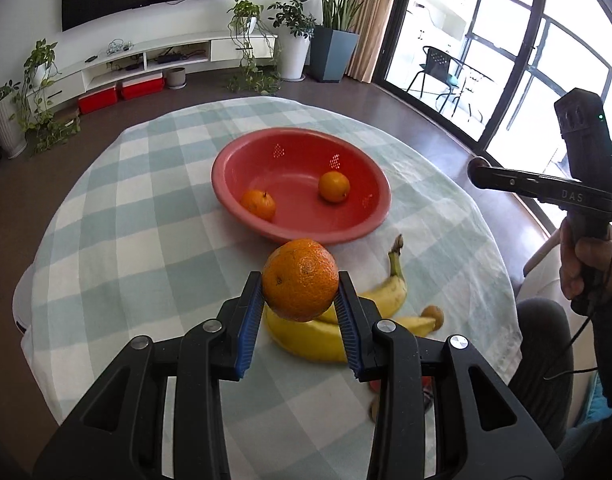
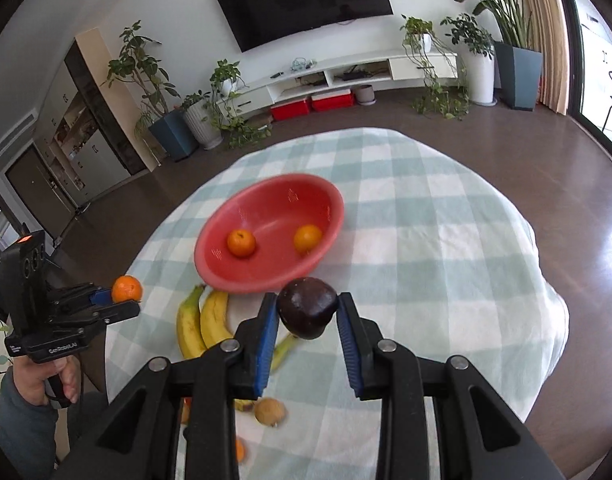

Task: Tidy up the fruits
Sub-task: 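Carry the orange and the plum over the red bowl with both tools, then open both tools to drop the orange and plum into the bowl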

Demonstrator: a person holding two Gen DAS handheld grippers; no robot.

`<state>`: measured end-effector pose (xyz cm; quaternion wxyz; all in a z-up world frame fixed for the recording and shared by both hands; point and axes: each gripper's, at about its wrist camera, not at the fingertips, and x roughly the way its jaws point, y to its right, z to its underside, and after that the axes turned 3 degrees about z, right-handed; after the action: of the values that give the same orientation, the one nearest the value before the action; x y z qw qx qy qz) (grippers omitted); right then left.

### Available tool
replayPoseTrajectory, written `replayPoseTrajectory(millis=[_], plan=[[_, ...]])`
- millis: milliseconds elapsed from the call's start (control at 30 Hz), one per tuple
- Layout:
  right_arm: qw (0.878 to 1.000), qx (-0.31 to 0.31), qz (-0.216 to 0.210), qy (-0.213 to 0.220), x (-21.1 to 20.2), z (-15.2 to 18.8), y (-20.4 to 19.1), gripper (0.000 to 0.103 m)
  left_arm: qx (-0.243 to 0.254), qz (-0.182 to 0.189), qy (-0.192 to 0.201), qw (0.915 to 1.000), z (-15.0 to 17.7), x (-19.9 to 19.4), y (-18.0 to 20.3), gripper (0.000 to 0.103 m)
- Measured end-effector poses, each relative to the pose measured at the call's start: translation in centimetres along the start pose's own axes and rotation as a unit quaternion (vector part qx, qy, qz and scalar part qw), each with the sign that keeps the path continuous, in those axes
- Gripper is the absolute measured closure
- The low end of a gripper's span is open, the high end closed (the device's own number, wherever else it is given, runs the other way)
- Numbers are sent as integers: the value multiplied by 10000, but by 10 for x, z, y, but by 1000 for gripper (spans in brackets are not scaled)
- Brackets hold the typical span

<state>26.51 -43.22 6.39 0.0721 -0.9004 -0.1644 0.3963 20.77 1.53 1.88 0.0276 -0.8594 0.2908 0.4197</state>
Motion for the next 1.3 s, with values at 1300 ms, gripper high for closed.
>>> replayPoseTrajectory(millis=[1300], plan=[[9864, -882, 417, -1322, 154, -27, -34, 70, 894, -616, -1057, 9885, -61, 158, 9, 58]])
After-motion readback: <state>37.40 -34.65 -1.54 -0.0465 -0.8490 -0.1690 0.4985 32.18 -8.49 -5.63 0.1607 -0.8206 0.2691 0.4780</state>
